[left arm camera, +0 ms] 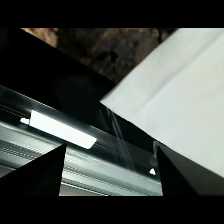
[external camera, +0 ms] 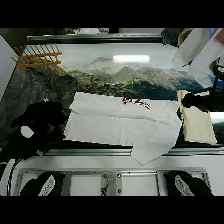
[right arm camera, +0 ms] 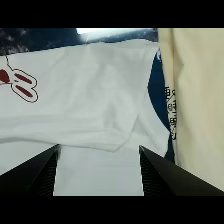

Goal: Fold the clothes and pants, and hang the long-sleeved shirts on hangers.

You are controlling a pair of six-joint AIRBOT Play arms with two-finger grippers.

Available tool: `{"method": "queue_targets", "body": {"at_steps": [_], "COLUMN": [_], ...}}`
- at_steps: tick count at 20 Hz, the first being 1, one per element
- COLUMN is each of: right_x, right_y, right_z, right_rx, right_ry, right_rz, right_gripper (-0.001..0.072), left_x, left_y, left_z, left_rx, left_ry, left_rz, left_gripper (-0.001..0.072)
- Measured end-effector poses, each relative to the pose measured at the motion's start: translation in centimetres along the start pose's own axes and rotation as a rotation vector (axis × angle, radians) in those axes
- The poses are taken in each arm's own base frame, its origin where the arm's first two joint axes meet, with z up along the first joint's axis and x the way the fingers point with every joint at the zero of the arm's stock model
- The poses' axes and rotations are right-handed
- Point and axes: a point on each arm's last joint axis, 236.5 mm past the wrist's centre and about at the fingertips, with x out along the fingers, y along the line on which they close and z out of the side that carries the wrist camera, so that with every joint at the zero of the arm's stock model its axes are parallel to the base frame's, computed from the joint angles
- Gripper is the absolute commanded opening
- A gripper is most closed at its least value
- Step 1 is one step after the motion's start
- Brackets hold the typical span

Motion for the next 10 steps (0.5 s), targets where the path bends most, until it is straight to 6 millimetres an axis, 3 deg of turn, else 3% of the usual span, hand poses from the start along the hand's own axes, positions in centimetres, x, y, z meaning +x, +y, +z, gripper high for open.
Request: {"method": "queue_targets", "body": {"at_steps": [4,10], "right_x": [-0.1,-0.1], "right_y": [0.1,0.1], "right_z": [0.0,0.0], "right_rx": [0.001,0.001], "right_ry": [-0.003,-0.002], "right_rz": [0.003,0.003], "right_gripper": [0.0529,0.0530], "left_x": [1.3,1.9], "left_y": [-1.2,-3.0], "left_z": [-0.3,0.7], "left_rx": [-0.106,-0.201], "left_ry": [-0.018,-0.069], "left_rz": [-0.092,-0.180], "left_gripper": [0.0586,0.0586]}}
